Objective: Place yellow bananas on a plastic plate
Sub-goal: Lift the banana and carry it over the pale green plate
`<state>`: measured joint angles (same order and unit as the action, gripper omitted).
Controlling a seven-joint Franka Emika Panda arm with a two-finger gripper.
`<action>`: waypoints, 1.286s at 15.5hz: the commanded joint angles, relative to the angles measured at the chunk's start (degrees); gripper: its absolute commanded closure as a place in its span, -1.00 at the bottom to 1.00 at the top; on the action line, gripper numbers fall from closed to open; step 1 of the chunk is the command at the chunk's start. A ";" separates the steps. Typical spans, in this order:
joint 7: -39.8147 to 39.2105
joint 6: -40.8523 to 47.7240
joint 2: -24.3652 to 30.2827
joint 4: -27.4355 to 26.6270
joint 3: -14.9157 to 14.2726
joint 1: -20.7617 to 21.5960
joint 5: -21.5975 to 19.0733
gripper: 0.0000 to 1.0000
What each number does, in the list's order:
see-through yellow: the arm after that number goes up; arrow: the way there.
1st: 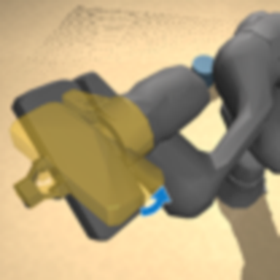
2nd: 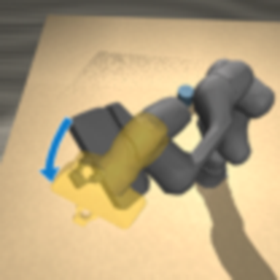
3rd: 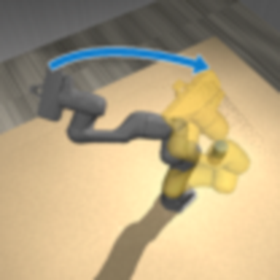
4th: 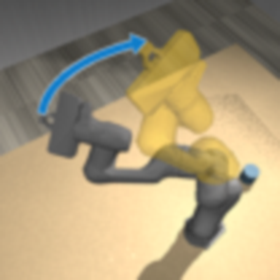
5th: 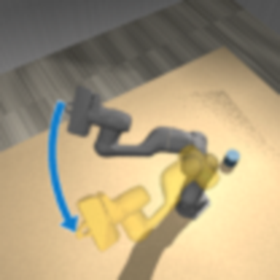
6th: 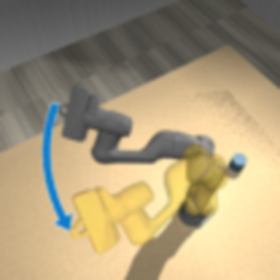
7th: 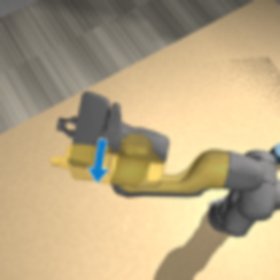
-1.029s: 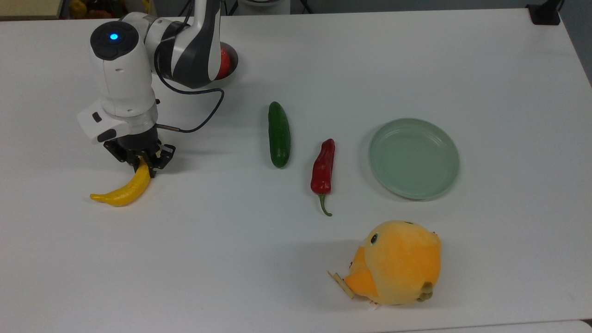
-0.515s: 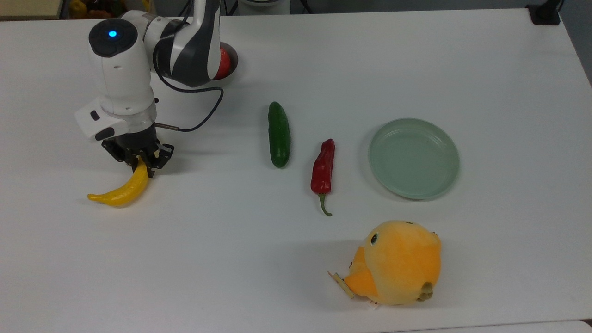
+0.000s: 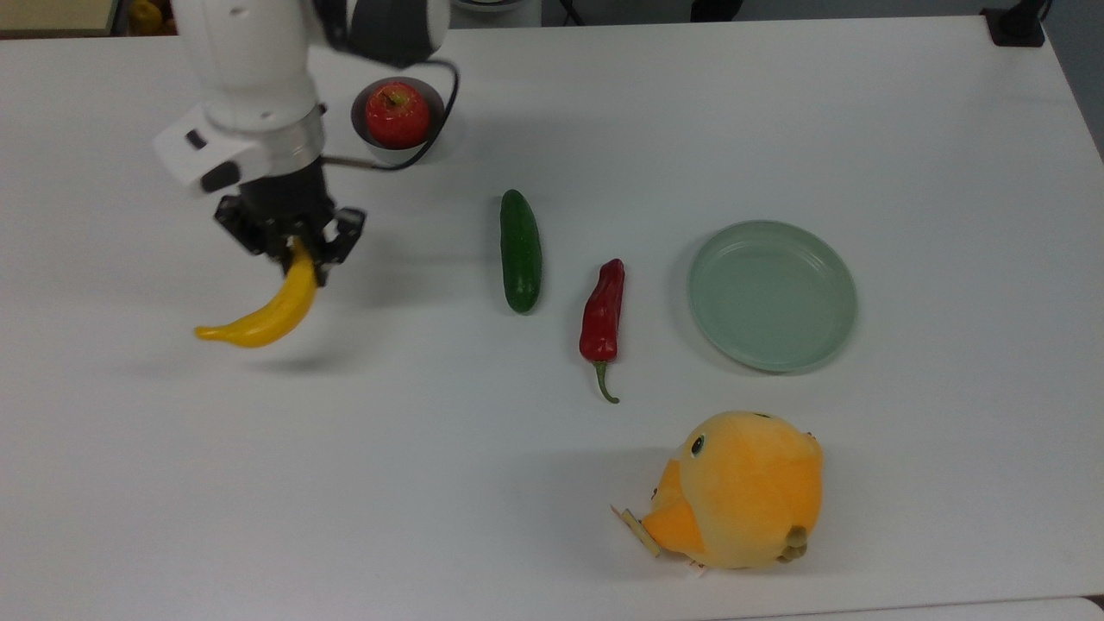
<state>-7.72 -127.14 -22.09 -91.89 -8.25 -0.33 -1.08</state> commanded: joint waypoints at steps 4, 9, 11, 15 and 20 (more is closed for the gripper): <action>0.77 14.10 9.16 -1.45 -0.27 8.40 -2.78 0.68; 6.74 15.25 10.22 -1.18 5.16 10.79 -3.14 0.68; 8.42 15.08 9.87 -1.18 8.06 10.79 -3.05 0.68; 8.95 14.46 8.82 -1.18 11.85 12.97 -3.05 0.68; 13.78 7.89 4.87 -1.27 13.61 18.25 -2.00 0.67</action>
<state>2.90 -114.15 -15.49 -92.50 4.22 15.49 -3.57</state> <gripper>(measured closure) 0.714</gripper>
